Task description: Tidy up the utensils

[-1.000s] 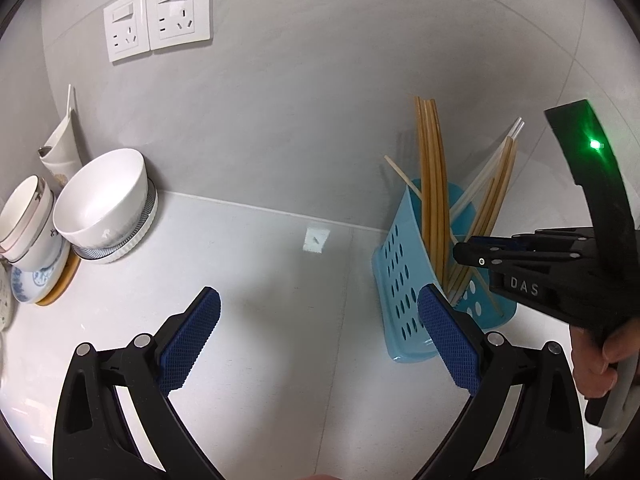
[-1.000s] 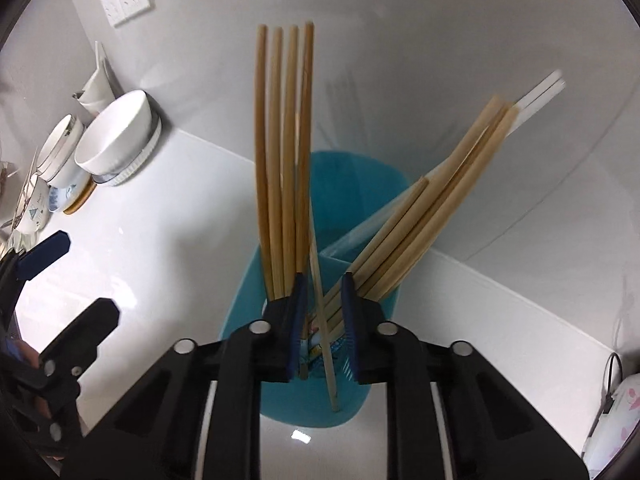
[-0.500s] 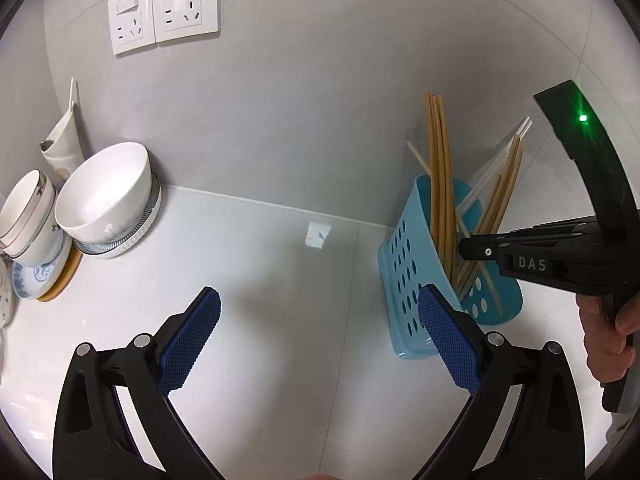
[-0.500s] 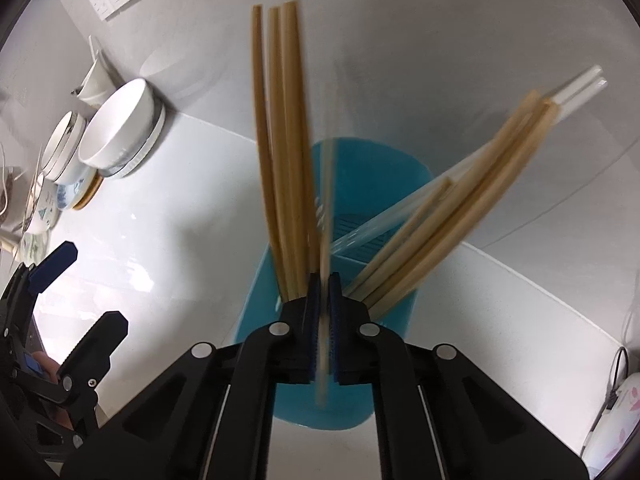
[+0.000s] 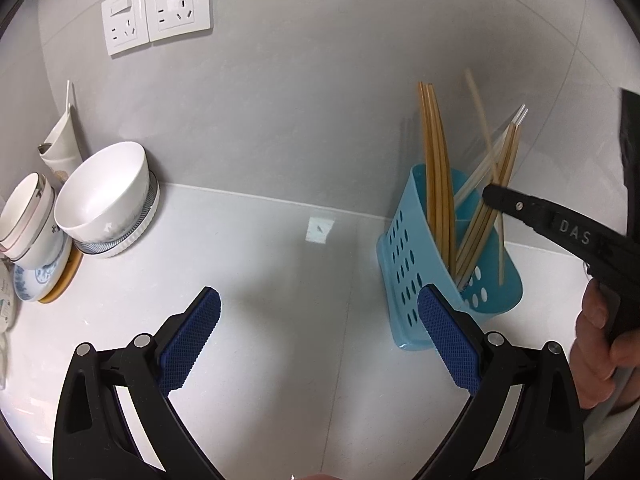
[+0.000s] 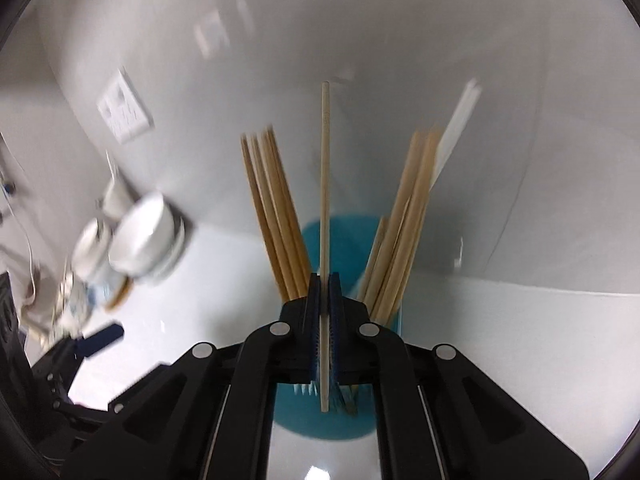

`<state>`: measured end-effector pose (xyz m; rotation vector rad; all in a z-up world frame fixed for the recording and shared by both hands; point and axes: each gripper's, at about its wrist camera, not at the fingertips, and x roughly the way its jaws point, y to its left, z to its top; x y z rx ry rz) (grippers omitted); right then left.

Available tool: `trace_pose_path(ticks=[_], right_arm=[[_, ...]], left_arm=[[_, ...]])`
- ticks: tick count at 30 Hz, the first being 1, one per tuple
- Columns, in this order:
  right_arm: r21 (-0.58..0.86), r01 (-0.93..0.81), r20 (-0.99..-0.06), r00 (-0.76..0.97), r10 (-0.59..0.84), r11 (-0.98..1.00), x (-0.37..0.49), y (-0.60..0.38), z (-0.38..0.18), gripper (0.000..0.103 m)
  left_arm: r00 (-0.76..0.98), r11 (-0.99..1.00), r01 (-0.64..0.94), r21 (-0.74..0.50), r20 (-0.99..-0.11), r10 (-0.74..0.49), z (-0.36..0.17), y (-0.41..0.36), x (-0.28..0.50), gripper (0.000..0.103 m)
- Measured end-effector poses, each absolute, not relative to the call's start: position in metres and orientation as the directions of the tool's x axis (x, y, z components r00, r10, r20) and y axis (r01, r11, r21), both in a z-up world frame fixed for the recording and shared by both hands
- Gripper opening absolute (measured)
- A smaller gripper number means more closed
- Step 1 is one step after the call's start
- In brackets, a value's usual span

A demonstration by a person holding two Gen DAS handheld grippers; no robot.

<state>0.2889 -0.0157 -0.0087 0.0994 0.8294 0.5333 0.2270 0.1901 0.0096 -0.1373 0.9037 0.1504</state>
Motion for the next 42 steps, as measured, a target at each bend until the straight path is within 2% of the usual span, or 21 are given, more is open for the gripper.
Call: trace_pose_path(ticks=[2, 6, 14, 19, 22, 24, 27, 30, 35, 38, 42], right_arm=[[0.298, -0.395, -0.627, 0.606, 0.490, 0.869, 0.282, -0.020, -0.016, 0.004], [0.262, -0.385, -0.592, 0.660, 0.462, 0.885, 0.270, -0.018, -0.030, 0.004], [0.219, -0.364, -0.615, 0.668, 0.418, 0.905, 0.268, -0.018, -0.045, 0.004], [0.175, -0.374, -0.613, 0.683, 0.398, 0.911, 0.261, -0.017, -0.039, 0.009], [0.173, -0.367, -0.611, 0.688, 0.392, 0.914, 0.257, -0.023, -0.031, 0.020], [0.164, -0.363, -0.609, 0.694, 0.384, 0.917, 0.255, -0.027, -0.025, 0.035], [0.142, -0.362, -0.601, 0.708, 0.370, 0.922, 0.249, -0.033, -0.011, 0.046], [0.125, -0.365, -0.599, 0.714, 0.363, 0.923, 0.243, -0.042, 0.002, 0.065], [0.111, -0.372, -0.623, 0.697, 0.356, 0.922, 0.227, -0.062, 0.014, 0.089], [0.101, -0.366, -0.640, 0.688, 0.342, 0.925, 0.215, -0.072, 0.015, 0.095], [0.101, -0.360, -0.675, 0.660, 0.330, 0.927, 0.198, -0.088, 0.011, 0.095]], left_arm=[[0.602, 0.981, -0.188, -0.050, -0.795, 0.075, 0.008, 0.191, 0.227, 0.097], [0.590, 0.980, -0.194, -0.038, -0.803, 0.085, 0.004, 0.194, 0.228, 0.097], [0.583, 0.979, -0.199, -0.037, -0.808, 0.088, -0.001, 0.194, 0.233, 0.097], [0.584, 0.980, -0.197, -0.037, -0.807, 0.087, -0.001, 0.194, 0.234, 0.097], [0.590, 0.980, -0.194, -0.037, -0.803, 0.087, 0.000, 0.194, 0.234, 0.097], [0.596, 0.980, -0.194, -0.040, -0.798, 0.086, 0.001, 0.194, 0.233, 0.097], [0.610, 0.981, -0.187, -0.049, -0.788, 0.077, 0.003, 0.193, 0.232, 0.097], [0.637, 0.983, -0.172, -0.064, -0.769, 0.061, 0.008, 0.191, 0.228, 0.097], [0.680, 0.989, -0.140, -0.058, -0.732, 0.053, 0.013, 0.183, 0.219, 0.097], [0.690, 0.991, -0.120, -0.050, -0.722, 0.048, 0.014, 0.175, 0.211, 0.097], [0.682, 0.992, -0.117, -0.055, -0.730, 0.040, 0.009, 0.169, 0.202, 0.097]])
